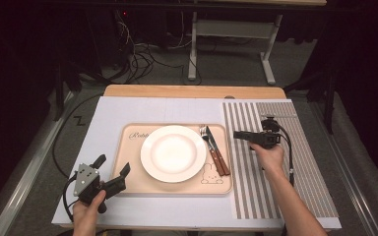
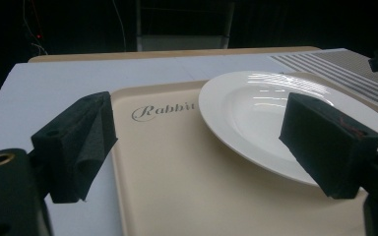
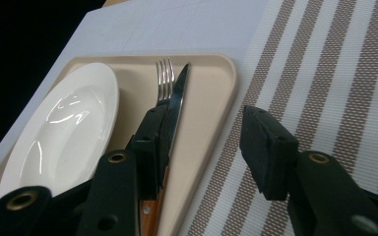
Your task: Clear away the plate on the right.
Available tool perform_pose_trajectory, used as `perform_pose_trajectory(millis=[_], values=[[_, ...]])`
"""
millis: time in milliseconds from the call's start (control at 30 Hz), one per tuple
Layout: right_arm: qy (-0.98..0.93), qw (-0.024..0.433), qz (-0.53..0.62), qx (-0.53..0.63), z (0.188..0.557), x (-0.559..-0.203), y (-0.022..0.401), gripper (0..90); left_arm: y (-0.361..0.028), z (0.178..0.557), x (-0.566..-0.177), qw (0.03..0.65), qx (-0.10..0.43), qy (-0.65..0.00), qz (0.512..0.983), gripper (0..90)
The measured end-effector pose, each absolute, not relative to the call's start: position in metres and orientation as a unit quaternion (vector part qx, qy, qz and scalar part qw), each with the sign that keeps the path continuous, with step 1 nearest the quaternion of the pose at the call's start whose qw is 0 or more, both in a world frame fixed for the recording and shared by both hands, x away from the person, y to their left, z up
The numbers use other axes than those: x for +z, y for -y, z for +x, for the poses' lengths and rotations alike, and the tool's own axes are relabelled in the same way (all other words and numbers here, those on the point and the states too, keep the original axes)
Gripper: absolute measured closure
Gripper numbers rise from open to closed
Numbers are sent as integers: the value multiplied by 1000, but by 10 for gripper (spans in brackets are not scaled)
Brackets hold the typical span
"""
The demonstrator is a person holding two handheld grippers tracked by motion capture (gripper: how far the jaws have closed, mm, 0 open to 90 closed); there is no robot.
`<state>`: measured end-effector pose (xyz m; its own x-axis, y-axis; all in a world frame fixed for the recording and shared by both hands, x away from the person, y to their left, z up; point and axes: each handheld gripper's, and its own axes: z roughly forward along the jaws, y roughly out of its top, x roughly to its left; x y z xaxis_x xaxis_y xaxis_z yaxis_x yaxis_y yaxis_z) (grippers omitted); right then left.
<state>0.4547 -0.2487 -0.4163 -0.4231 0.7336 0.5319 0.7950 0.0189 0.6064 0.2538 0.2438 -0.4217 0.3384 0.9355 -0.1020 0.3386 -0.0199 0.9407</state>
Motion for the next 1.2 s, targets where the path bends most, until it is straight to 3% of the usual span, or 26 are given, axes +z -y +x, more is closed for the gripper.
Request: perform_pose_trajectory(millis=[633, 1200], values=[[703, 6, -541, -462, 443, -413, 282, 528, -245, 254, -421, 498, 301, -494, 646, 143], [712, -60, -532, -454, 427, -402, 305, 470, -245, 254, -421, 497, 300, -496, 646, 144]])
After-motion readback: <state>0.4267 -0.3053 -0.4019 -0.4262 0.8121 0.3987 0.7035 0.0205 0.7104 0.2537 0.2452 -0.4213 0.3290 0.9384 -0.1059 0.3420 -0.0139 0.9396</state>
